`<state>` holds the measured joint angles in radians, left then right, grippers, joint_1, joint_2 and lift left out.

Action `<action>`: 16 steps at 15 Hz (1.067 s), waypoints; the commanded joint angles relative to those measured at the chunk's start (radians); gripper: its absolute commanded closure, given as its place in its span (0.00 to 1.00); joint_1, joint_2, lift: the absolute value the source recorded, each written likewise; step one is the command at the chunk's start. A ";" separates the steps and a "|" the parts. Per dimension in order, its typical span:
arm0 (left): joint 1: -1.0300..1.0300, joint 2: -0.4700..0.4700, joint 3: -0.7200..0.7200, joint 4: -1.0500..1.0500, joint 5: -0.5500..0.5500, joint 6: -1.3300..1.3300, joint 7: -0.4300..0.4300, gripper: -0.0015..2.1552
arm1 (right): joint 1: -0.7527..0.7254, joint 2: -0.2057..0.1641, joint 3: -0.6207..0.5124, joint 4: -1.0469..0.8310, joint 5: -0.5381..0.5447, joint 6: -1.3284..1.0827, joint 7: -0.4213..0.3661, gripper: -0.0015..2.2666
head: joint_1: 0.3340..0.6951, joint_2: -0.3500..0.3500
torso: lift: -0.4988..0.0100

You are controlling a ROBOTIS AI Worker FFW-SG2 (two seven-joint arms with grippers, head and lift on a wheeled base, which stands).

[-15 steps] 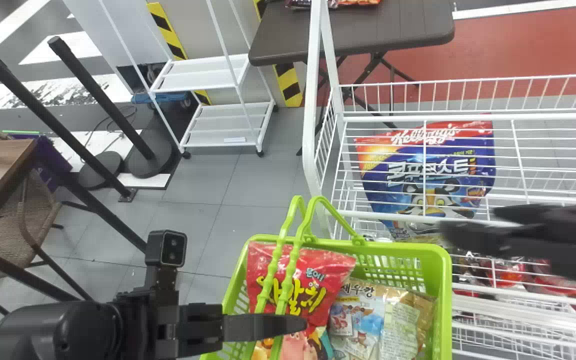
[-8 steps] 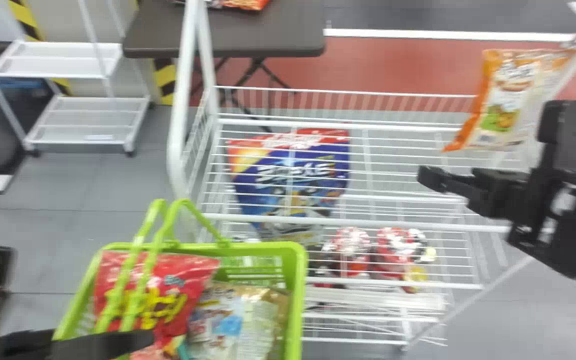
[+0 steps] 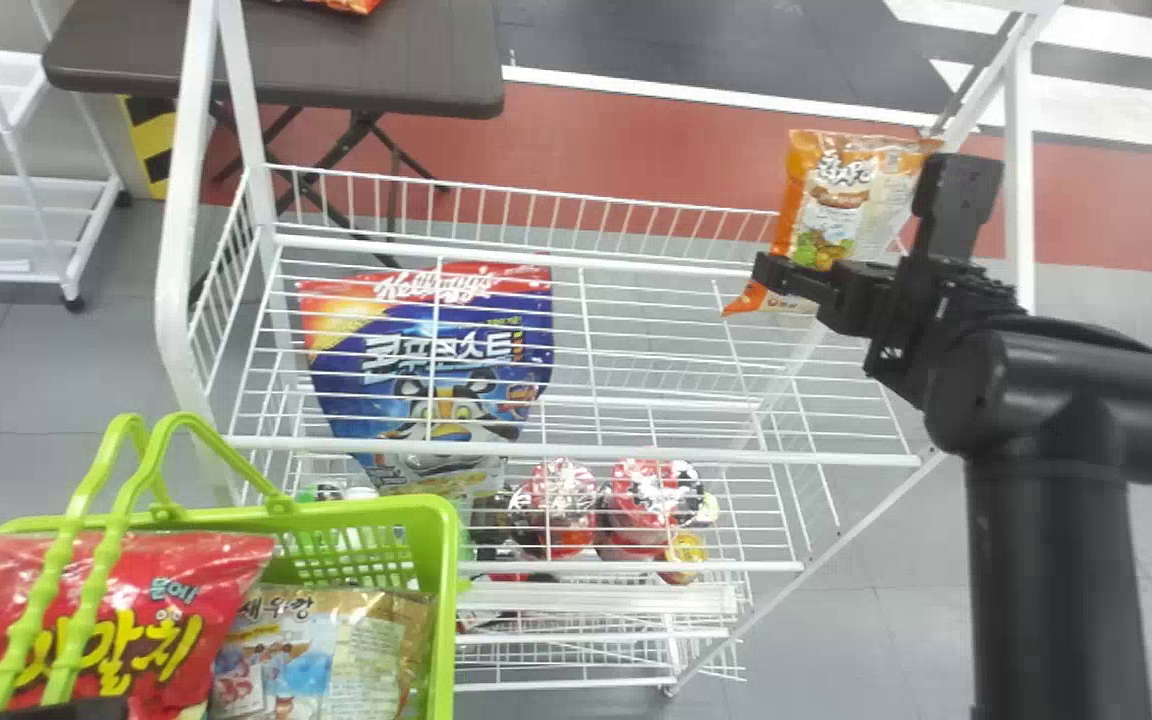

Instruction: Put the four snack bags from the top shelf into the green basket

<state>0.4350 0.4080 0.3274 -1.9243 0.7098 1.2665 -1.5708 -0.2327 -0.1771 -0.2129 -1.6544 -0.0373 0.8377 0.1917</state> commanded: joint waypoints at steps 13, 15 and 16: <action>-0.004 -0.006 0.004 0.033 -0.007 -0.015 -0.010 1.00 | -0.037 0.018 0.061 0.050 0.103 -0.010 -0.020 0.99 | 1.00 0.18 | 0.98; -0.004 -0.005 0.004 0.034 -0.006 -0.015 -0.010 1.00 | 0.026 0.022 0.040 -0.061 0.040 0.027 -0.020 0.99 | 1.00 0.18 | 0.98; -0.004 -0.005 0.004 0.034 -0.006 -0.015 -0.010 1.00 | 0.066 0.022 0.030 -0.137 -0.003 0.067 -0.020 0.99 | 1.00 0.19 | 0.98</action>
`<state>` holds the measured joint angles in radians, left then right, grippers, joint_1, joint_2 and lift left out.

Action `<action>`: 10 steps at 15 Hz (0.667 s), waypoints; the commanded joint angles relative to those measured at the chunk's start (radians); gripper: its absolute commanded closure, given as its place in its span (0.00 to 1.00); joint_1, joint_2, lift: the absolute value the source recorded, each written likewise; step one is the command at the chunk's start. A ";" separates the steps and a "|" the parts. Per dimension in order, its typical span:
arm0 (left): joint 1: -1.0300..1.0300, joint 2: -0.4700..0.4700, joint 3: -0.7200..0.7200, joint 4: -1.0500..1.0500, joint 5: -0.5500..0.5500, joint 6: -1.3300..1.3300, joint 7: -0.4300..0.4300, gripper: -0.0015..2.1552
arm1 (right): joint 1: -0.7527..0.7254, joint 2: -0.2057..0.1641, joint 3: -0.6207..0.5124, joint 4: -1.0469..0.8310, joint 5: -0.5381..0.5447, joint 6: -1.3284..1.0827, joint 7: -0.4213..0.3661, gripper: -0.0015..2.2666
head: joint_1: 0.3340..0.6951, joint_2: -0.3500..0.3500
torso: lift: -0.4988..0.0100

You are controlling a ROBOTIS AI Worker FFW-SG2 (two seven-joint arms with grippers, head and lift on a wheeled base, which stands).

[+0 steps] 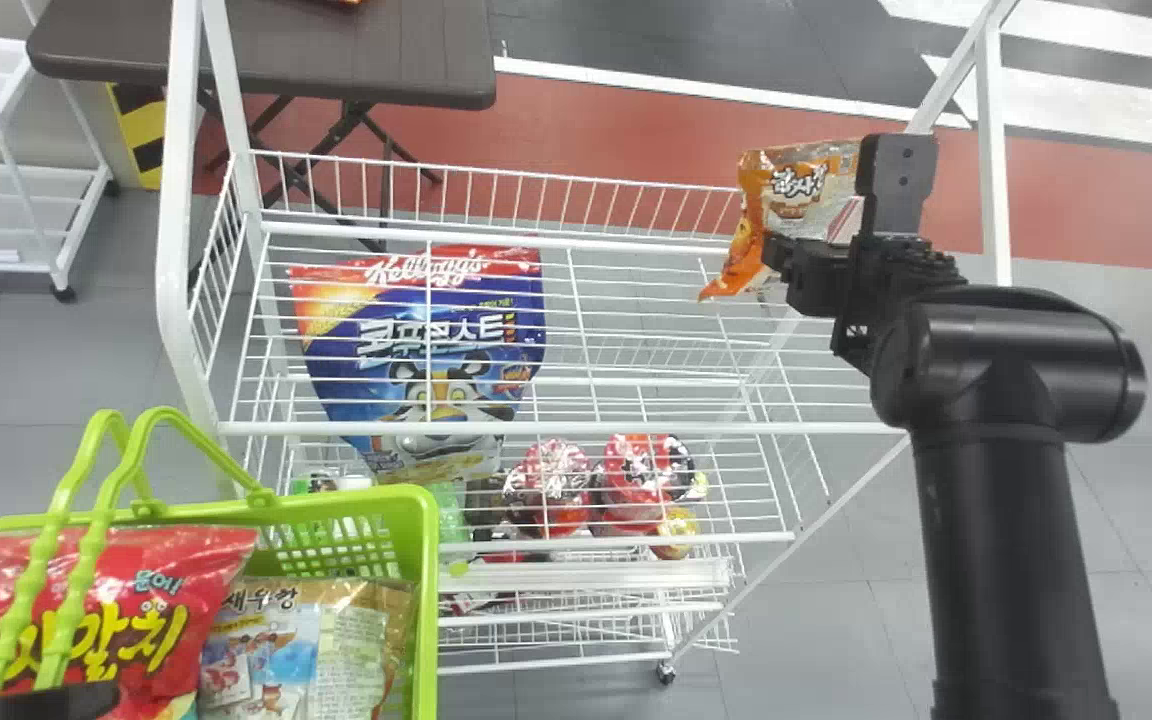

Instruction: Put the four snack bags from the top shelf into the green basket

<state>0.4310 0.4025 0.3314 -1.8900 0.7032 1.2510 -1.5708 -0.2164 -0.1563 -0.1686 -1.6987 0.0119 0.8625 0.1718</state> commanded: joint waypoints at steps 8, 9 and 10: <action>-0.014 -0.001 -0.006 0.008 -0.002 0.000 -0.010 1.00 | 0.371 0.006 0.090 -0.748 -0.596 0.447 -0.003 0.99 | 1.00 0.50 | 0.98; -0.014 -0.001 -0.006 0.009 -0.001 0.000 -0.010 1.00 | 0.381 0.006 0.129 -0.769 -0.638 0.462 -0.005 0.99 | 1.00 0.57 | 0.98; -0.015 -0.001 -0.006 0.009 -0.001 0.000 -0.010 1.00 | 0.391 0.006 0.176 -0.780 -0.668 0.465 -0.005 0.99 | 1.00 0.64 | 0.98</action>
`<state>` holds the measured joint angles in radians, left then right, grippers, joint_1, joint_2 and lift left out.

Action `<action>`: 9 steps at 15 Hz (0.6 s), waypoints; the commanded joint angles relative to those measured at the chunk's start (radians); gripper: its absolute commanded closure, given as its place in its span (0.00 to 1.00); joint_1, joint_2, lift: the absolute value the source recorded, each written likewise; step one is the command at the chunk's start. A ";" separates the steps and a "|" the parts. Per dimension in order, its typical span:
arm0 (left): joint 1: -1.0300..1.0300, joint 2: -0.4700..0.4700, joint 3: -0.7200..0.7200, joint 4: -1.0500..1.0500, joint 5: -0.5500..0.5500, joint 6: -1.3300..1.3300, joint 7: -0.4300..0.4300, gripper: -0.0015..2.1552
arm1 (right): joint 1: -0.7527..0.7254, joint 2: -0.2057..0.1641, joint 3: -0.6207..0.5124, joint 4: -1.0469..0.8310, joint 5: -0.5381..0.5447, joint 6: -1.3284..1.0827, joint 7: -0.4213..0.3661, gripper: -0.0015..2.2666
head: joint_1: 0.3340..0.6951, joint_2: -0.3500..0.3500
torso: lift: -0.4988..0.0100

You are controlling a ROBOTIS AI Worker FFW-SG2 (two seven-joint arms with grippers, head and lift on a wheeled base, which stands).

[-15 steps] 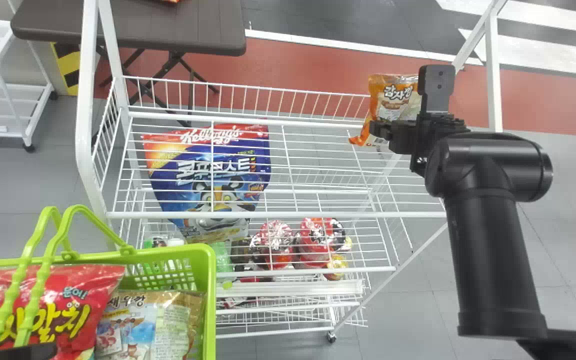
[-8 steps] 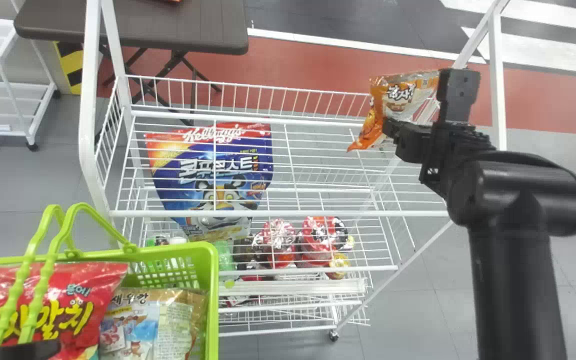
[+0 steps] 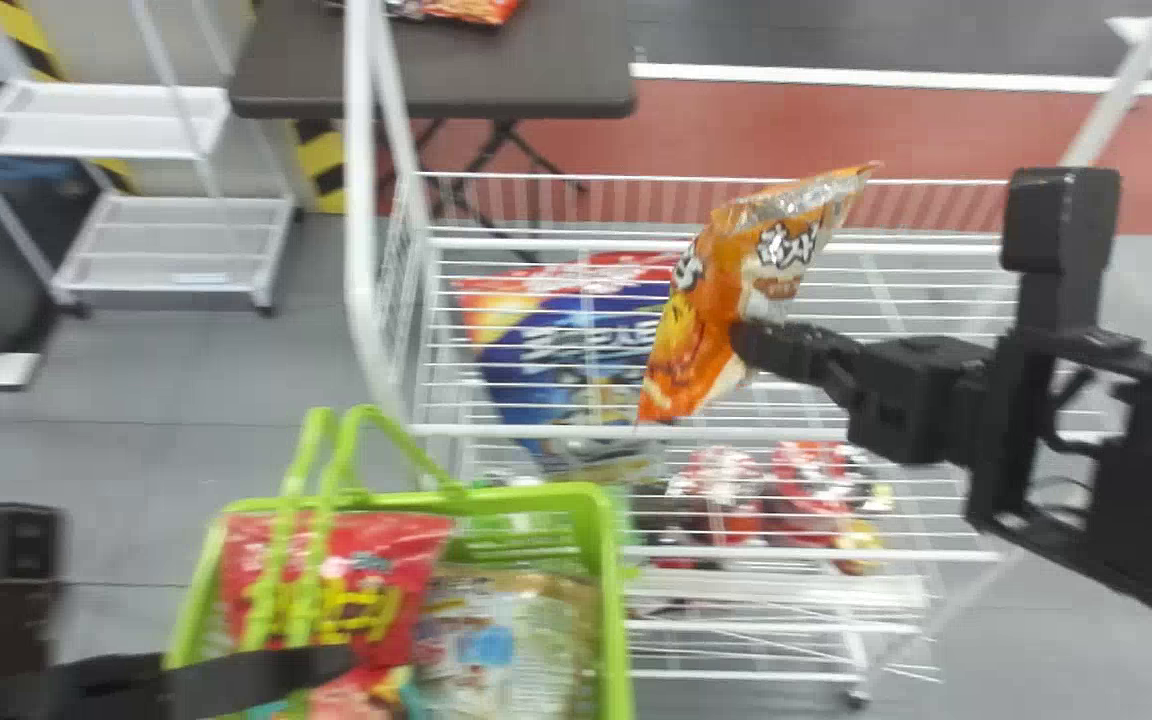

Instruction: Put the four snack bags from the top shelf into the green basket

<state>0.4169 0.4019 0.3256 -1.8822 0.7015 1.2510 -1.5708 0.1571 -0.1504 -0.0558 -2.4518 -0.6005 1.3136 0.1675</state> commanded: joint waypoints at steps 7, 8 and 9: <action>-0.001 0.002 -0.002 0.002 0.003 0.000 -0.010 1.00 | 0.042 0.000 0.277 0.074 -0.257 0.023 -0.005 0.99 | 1.00 1.00 | 0.98; -0.001 0.003 -0.002 0.002 0.004 0.000 -0.010 1.00 | 0.042 0.000 0.277 0.096 -0.283 0.073 -0.011 0.99 | 1.00 1.00 | 0.98; -0.001 0.005 -0.002 0.002 0.004 0.000 -0.010 1.00 | 0.041 -0.001 0.274 0.116 -0.305 0.131 -0.028 0.99 | 1.00 1.00 | 0.98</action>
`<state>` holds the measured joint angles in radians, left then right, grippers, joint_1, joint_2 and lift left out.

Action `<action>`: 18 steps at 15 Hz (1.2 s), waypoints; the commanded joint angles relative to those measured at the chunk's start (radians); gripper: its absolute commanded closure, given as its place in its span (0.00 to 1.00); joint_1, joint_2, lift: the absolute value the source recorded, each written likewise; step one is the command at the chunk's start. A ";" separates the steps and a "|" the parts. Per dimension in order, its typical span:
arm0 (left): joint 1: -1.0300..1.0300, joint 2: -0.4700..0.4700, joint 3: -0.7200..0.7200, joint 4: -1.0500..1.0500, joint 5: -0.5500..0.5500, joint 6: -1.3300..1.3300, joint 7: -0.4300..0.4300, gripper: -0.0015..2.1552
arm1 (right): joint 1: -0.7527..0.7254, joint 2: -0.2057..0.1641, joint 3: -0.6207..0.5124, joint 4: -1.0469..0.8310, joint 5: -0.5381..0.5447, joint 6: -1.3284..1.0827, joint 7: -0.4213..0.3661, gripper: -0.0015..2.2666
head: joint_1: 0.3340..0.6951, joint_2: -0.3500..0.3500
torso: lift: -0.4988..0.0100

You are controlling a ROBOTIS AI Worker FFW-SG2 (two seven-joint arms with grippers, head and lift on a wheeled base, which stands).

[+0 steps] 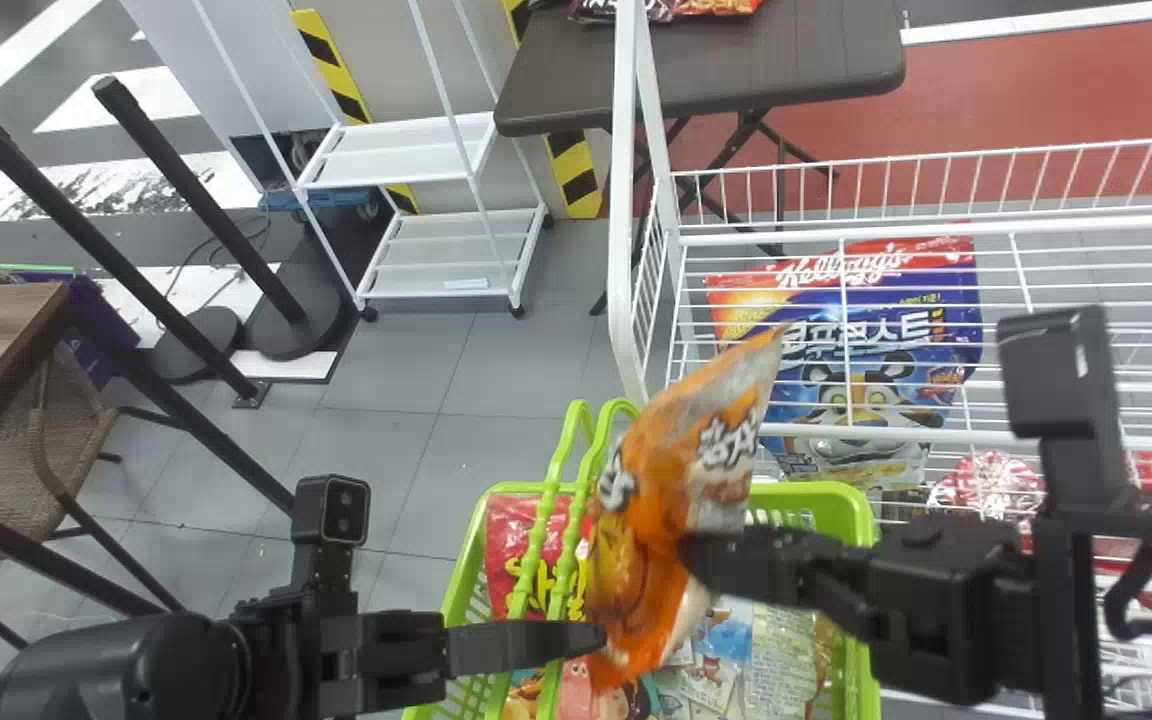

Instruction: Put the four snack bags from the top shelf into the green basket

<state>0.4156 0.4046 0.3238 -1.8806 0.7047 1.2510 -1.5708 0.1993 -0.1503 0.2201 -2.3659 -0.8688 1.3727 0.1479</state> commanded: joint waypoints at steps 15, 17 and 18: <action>0.005 -0.006 -0.014 -0.011 -0.002 0.000 -0.010 1.00 | -0.035 -0.014 -0.266 -0.116 -0.012 0.199 -0.073 0.01 | 1.00 1.00 | 0.98; 0.005 -0.009 -0.014 -0.012 -0.002 0.000 -0.010 1.00 | 0.046 -0.015 -0.225 -0.142 0.278 0.084 -0.034 0.01 | 1.00 0.99 | 0.98; 0.003 -0.009 -0.014 -0.014 -0.002 0.000 -0.010 1.00 | 0.085 -0.015 -0.183 -0.139 0.458 -0.048 -0.033 0.01 | 1.00 0.94 | 0.98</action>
<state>0.4201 0.3965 0.3098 -1.8922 0.7025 1.2511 -1.5708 0.2287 -0.1650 -0.0107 -2.5005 -0.6455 1.4722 0.1129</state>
